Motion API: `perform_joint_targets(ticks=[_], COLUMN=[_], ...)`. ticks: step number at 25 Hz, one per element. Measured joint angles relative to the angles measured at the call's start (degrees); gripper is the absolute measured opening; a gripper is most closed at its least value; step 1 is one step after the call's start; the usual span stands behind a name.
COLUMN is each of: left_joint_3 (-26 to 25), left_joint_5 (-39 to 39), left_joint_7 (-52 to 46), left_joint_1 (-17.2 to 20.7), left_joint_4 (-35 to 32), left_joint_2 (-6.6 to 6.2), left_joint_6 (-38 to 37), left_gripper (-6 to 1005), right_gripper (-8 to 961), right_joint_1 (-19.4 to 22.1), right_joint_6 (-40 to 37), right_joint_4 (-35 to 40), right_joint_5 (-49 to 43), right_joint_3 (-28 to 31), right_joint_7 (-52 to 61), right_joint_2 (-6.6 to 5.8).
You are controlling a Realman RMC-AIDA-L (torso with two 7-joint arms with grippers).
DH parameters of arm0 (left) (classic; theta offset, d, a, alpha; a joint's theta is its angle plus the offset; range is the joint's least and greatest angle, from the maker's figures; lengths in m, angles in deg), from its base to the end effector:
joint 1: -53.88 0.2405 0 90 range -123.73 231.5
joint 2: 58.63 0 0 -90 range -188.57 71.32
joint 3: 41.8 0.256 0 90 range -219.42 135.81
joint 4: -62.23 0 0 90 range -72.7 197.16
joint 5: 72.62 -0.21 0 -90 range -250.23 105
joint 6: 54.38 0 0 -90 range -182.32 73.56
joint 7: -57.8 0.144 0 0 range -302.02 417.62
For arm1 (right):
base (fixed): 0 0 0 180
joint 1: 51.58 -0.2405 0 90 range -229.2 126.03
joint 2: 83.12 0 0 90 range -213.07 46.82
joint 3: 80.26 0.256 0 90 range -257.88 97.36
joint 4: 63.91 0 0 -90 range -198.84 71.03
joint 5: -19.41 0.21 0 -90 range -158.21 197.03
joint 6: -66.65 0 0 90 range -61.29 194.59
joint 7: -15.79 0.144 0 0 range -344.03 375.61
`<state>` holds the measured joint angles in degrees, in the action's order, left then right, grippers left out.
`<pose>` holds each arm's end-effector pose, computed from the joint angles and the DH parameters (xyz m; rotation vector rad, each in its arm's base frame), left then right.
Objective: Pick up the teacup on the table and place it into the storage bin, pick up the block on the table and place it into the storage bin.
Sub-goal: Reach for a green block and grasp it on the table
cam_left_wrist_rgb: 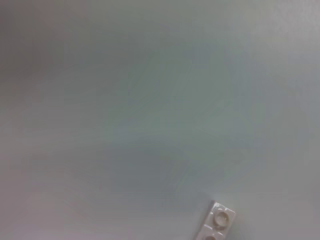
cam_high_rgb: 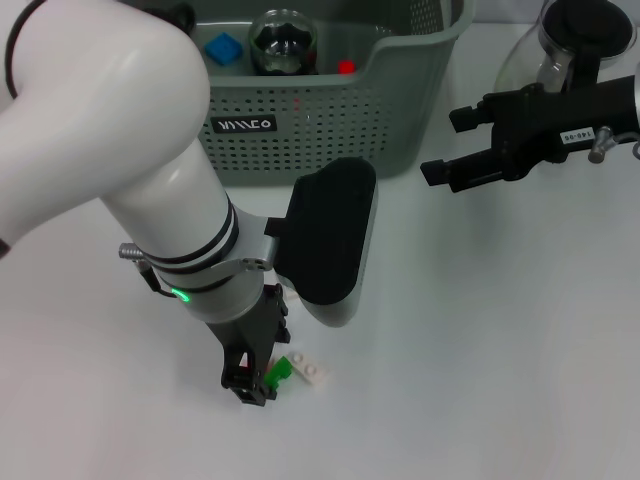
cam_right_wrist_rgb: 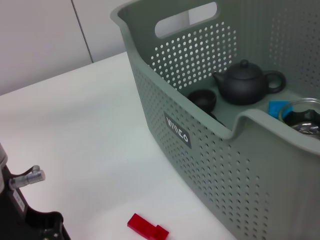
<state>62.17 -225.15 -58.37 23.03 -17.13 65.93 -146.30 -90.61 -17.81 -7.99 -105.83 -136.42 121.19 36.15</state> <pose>-0.1638 0.2805 -0.0859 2.9423 -0.1995 -0.9234 0.1836 0.3815 0.0033 -2.8635 0.5649 0.2244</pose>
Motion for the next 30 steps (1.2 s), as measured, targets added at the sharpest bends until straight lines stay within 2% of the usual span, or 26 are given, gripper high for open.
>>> perform_joint_targets(ticks=[12, 30], left_joint_3=[0.5, 0.4], left_joint_5=[0.7, 1.5], left_joint_7=[0.0, -2.4], left_joint_1=[0.1, -0.4], left_joint_4=[0.0, 0.3], left_joint_2=[0.06, 0.05], left_joint_6=[-0.4, 0.6], left_gripper=[518, 473], right_gripper=[931, 930], right_joint_1=[0.0, 0.0], right_joint_6=[0.1, 0.0], right_joint_4=[0.0, 0.0], right_joint_5=[0.1, 0.1], right_joint_3=[0.0, 0.0], right_joint_7=[0.0, -0.2], right_joint_2=[-0.01, -0.01])
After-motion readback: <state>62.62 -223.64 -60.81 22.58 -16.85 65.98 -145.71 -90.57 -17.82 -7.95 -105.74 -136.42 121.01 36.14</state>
